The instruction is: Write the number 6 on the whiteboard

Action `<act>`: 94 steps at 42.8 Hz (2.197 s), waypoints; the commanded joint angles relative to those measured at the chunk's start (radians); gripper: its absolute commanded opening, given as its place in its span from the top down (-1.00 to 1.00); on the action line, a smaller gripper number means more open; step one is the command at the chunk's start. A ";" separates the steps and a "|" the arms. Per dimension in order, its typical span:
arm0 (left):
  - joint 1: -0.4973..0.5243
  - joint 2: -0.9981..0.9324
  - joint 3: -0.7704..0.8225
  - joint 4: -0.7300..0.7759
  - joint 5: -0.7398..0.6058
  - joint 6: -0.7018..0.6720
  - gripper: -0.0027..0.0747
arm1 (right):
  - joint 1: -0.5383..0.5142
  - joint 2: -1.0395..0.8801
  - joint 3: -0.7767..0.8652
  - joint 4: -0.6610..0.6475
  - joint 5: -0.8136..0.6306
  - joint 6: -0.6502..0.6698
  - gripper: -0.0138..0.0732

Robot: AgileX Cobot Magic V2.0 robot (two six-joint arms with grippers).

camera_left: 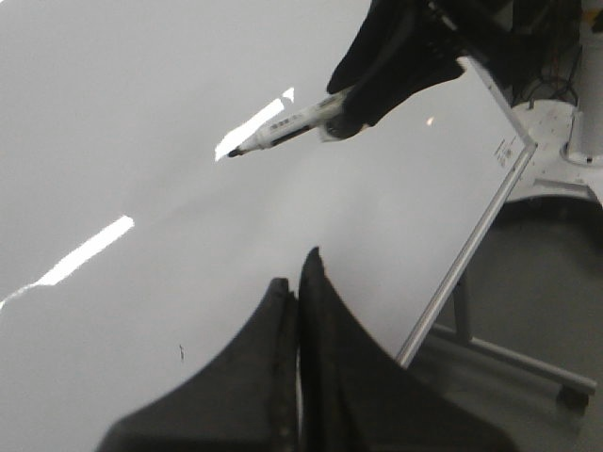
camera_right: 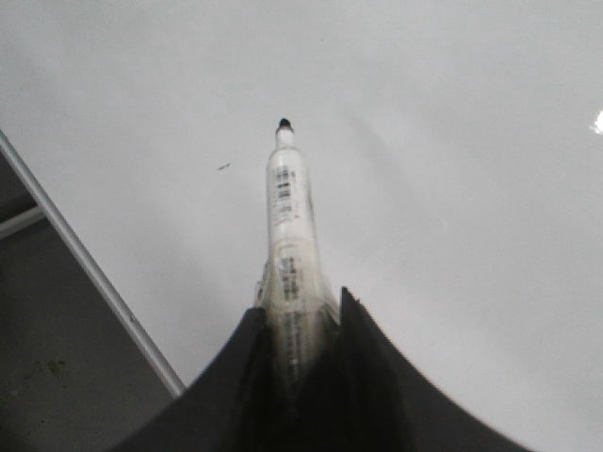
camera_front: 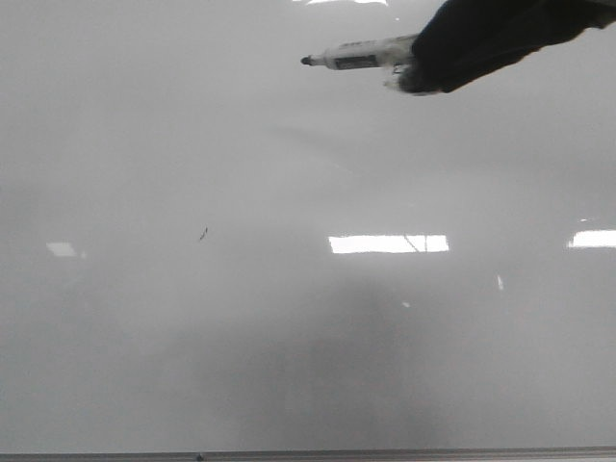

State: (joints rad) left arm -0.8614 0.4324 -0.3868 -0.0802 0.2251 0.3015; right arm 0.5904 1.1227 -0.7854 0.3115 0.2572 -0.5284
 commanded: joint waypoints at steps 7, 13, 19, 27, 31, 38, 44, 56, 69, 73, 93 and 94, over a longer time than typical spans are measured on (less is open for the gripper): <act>0.001 -0.163 0.058 -0.028 -0.096 -0.010 0.98 | -0.006 0.162 -0.154 0.024 -0.148 -0.005 0.84; 0.001 -0.171 0.059 -0.028 -0.096 -0.010 0.98 | -0.019 0.256 -0.224 0.033 -0.180 -0.005 0.84; 0.001 -0.171 0.059 -0.028 -0.096 -0.010 0.98 | -0.065 0.326 -0.282 0.076 -0.170 -0.005 0.84; 0.001 -0.171 0.059 -0.028 -0.096 -0.010 0.98 | -0.059 0.397 -0.319 0.075 -0.118 -0.006 0.84; 0.001 -0.171 0.059 -0.028 -0.096 -0.010 0.98 | -0.034 0.439 -0.319 0.064 -0.074 -0.009 0.84; 0.001 -0.171 0.059 -0.028 -0.096 -0.010 0.98 | -0.001 0.510 -0.316 0.043 0.017 -0.009 0.84; 0.001 -0.171 0.059 -0.028 -0.096 -0.010 0.98 | -0.016 0.498 -0.262 0.039 0.025 -0.009 0.82; 0.001 -0.171 0.059 -0.028 -0.096 -0.010 0.98 | -0.083 0.390 -0.219 0.038 -0.053 -0.009 0.82; 0.001 -0.171 0.059 -0.028 -0.096 -0.010 0.98 | 0.019 0.540 -0.373 -0.014 0.106 -0.009 0.82; 0.001 -0.171 0.059 -0.024 -0.096 -0.010 0.98 | 0.036 0.537 -0.357 -0.038 0.146 -0.009 0.82; -0.001 0.078 -0.146 0.131 0.191 0.025 0.86 | 0.142 0.133 -0.279 -0.201 0.396 -0.283 0.82; -0.002 0.116 -0.179 0.141 0.219 0.051 0.79 | 0.155 0.130 -0.279 -0.207 0.409 -0.288 0.82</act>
State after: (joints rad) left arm -0.8614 0.4551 -0.4589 0.0197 0.4371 0.3168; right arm 0.7091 1.2908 -1.0431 0.1305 0.6523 -0.7527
